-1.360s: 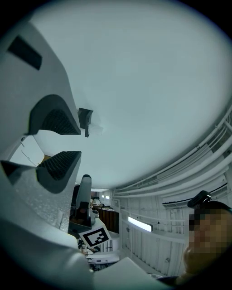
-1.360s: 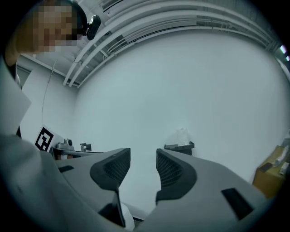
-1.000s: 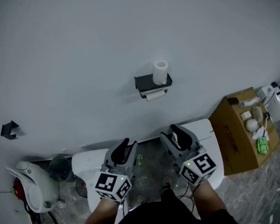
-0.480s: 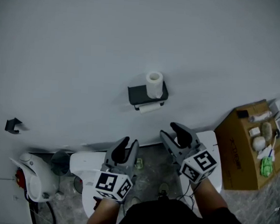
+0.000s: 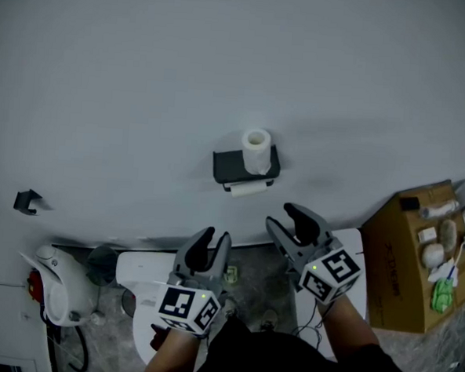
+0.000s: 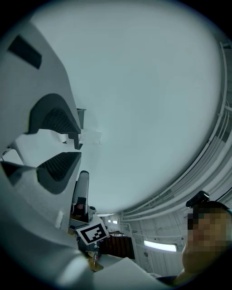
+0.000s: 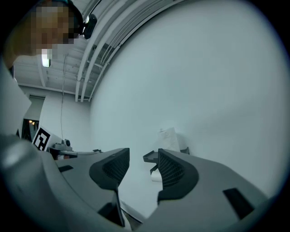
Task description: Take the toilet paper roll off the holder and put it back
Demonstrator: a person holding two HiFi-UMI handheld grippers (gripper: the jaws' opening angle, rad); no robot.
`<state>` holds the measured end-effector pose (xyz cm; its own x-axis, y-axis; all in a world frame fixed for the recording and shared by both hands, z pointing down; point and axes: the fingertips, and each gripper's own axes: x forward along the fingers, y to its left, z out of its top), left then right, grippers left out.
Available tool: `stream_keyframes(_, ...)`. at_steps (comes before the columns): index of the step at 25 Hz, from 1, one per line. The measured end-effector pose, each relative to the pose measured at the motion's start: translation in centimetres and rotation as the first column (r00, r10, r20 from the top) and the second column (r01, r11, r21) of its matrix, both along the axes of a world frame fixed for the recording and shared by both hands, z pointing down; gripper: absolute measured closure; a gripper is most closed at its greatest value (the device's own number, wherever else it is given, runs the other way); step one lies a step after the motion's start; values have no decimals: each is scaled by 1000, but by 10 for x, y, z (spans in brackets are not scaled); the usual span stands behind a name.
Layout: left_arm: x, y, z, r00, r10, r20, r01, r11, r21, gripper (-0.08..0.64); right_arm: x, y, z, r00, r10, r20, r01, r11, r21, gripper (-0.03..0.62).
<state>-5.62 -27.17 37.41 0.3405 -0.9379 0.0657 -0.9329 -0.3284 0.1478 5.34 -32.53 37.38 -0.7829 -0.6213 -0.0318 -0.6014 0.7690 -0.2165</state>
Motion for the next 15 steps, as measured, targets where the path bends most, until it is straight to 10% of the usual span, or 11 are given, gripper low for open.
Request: stream_keyframes(15, -34, -62, -2, 995, 102, -17, -101, 994, 28, 442, -28, -64, -3, 993, 111, -31, -112, 994, -2, 348)
